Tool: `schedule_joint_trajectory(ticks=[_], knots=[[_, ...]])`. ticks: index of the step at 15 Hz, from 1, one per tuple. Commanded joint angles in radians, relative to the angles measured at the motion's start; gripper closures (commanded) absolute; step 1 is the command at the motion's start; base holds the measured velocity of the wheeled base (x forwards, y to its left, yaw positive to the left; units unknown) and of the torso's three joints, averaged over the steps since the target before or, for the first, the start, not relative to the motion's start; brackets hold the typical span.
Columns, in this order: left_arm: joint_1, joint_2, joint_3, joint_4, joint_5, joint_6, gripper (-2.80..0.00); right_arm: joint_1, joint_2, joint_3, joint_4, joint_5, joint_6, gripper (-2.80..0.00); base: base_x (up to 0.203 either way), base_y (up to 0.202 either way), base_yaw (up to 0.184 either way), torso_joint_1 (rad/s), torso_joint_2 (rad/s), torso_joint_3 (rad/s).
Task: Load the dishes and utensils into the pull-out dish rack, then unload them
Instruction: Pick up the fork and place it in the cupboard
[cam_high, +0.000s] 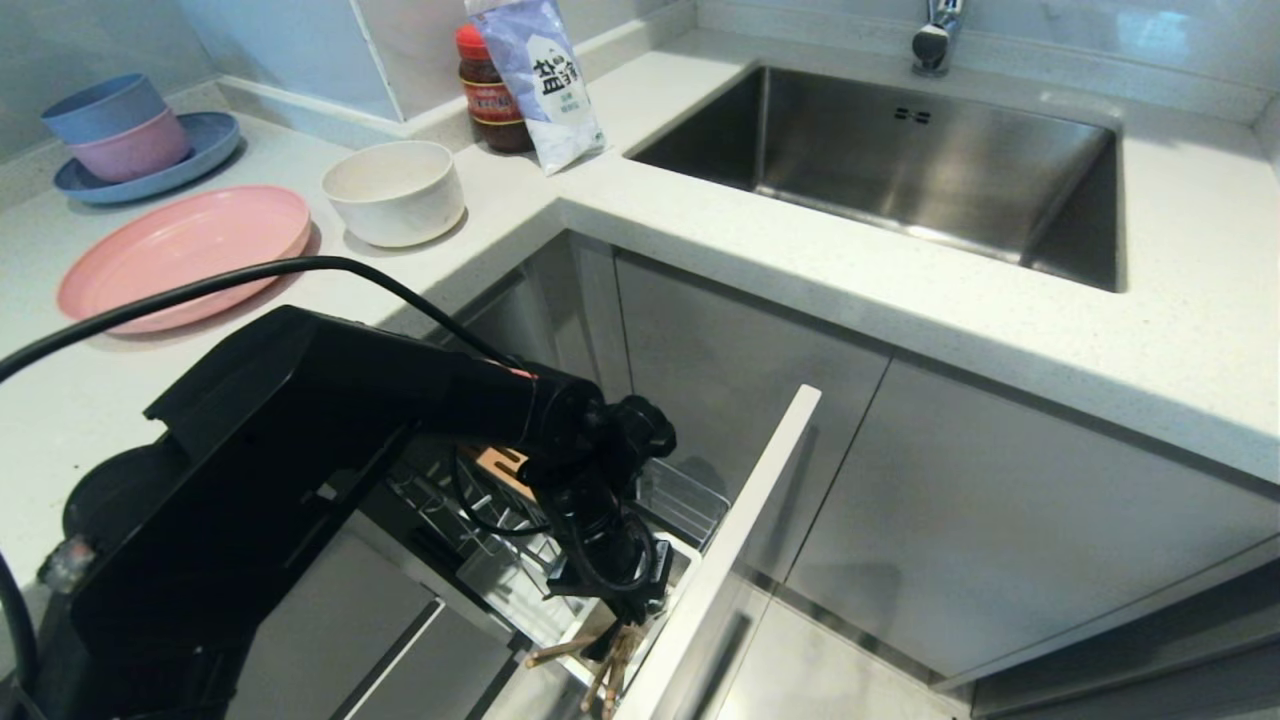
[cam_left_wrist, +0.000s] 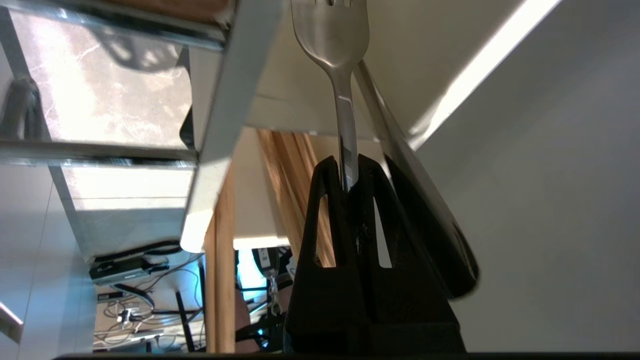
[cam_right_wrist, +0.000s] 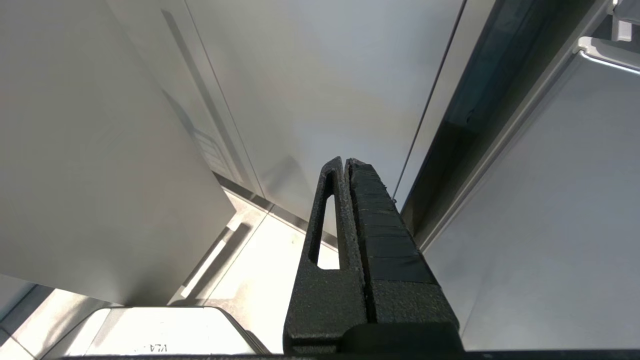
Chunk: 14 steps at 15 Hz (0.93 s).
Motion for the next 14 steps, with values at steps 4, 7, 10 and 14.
schedule_joint_trajectory(ticks=[4,7,10,14], knots=[[0.002,0.0,-0.001,0.007,0.025,-0.003,0.0,0.0,-0.003,0.002,0.0,0.0,0.0,0.0,0.0,0.0,0.0,0.0,0.0,0.0],[-0.001,-0.026,-0.004,0.006,0.061,-0.052,-2.8,0.0,-0.003,0.002,0.0,0.0,0.0,0.0,0.0,0.0,0.0,0.0,0.0,0.0],[-0.005,-0.057,-0.002,0.006,0.068,-0.056,-2.8,0.0,-0.003,0.002,0.0,0.0,0.0,0.0,0.0,0.0,0.0,0.0,0.0,0.0],[-0.01,-0.136,0.009,0.01,0.07,-0.063,-2.8,0.0,-0.003,0.002,0.0,0.0,0.0,0.0,0.0,0.0,0.0,0.0,0.0,0.0]])
